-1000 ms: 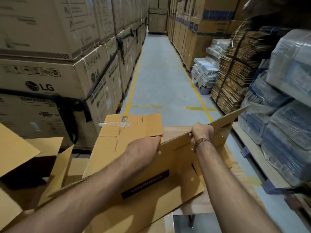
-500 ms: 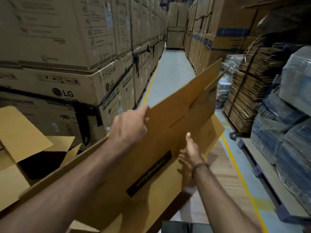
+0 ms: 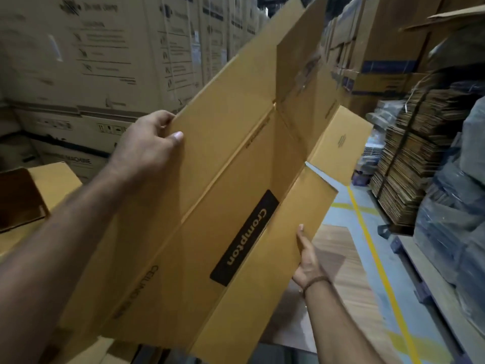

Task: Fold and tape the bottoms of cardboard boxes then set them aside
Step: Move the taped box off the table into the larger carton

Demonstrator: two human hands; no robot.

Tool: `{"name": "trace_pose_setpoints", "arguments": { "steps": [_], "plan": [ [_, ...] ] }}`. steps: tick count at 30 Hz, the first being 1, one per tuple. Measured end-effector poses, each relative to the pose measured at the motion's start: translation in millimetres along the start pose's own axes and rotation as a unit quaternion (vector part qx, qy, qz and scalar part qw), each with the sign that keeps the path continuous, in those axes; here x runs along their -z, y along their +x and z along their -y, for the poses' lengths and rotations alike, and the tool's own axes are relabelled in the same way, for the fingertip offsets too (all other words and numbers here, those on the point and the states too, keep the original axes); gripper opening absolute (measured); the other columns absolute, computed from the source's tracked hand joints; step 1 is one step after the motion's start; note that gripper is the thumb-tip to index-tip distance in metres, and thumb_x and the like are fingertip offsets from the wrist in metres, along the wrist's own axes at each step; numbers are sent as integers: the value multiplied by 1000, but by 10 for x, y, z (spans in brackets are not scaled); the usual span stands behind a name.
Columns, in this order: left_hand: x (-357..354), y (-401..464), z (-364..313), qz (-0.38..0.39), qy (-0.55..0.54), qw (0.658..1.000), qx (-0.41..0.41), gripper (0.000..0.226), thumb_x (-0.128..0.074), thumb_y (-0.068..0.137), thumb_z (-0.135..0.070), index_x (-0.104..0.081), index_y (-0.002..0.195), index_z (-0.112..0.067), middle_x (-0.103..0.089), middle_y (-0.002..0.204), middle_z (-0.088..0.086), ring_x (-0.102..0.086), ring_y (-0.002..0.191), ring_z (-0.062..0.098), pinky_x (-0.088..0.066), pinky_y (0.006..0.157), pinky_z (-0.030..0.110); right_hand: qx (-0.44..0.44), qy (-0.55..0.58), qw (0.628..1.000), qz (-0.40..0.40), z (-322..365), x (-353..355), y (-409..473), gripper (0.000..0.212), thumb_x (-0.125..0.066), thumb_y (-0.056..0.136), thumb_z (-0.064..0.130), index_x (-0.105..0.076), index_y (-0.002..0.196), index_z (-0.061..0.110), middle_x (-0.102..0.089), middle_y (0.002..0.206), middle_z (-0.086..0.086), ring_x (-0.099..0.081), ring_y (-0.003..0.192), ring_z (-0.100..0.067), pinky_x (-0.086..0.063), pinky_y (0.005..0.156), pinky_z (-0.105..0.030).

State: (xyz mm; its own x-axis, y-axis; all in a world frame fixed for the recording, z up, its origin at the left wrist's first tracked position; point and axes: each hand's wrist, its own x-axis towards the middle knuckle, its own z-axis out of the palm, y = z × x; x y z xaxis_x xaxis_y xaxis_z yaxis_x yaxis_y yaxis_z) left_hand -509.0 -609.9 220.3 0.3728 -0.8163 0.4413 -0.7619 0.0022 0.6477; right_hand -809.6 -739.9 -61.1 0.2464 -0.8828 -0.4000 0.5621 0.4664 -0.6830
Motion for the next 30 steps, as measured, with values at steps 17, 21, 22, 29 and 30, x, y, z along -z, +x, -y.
{"name": "trace_pose_setpoints", "arguments": {
  "steps": [17, 21, 22, 29, 30],
  "plan": [
    [-421, -165, 1343, -19, -2, 981, 191, 40, -62, 103, -35, -61, 140, -19, -68, 133, 8, -64, 115, 33, -52, 100, 52, 33, -161, 986, -13, 280, -19, 35, 33, -73, 97, 22, -71, 119, -3, -76, 111, -19, -74, 104, -36, -59, 92, -55],
    [-755, -181, 1658, -9, 56, 977, 208, 44, -59, 106, -34, -54, 146, -16, -63, 139, 12, -60, 123, 38, -46, 91, 46, 83, -216, 970, -71, 133, -132, 173, 23, -75, 95, 16, -74, 112, 1, -79, 105, -12, -75, 102, -33, -58, 97, -54],
    [-830, -174, 1766, -1, 60, 975, 216, 44, -59, 106, -35, -54, 146, -17, -63, 139, 12, -60, 122, 38, -46, 89, 46, 89, -231, 965, -84, 85, -142, 230, 19, -75, 94, 16, -76, 108, 3, -80, 103, -10, -76, 100, -31, -58, 97, -53],
    [-1287, -29, 2653, 54, 53, 965, 251, 50, -58, 106, -39, -48, 150, -18, -63, 139, 11, -60, 123, 38, -51, 96, 55, 89, -319, 934, -135, -200, -286, 611, 12, -72, 96, 21, -77, 99, 10, -80, 93, 0, -75, 89, -21, -60, 81, -35],
    [-1347, 21, 2773, 62, 52, 964, 254, 50, -59, 106, -38, -49, 150, -17, -64, 138, 12, -60, 123, 39, -51, 97, 54, 89, -333, 928, -141, -246, -324, 678, 13, -72, 96, 22, -77, 98, 10, -79, 93, 1, -74, 88, -21, -59, 79, -33]
  ]
}}
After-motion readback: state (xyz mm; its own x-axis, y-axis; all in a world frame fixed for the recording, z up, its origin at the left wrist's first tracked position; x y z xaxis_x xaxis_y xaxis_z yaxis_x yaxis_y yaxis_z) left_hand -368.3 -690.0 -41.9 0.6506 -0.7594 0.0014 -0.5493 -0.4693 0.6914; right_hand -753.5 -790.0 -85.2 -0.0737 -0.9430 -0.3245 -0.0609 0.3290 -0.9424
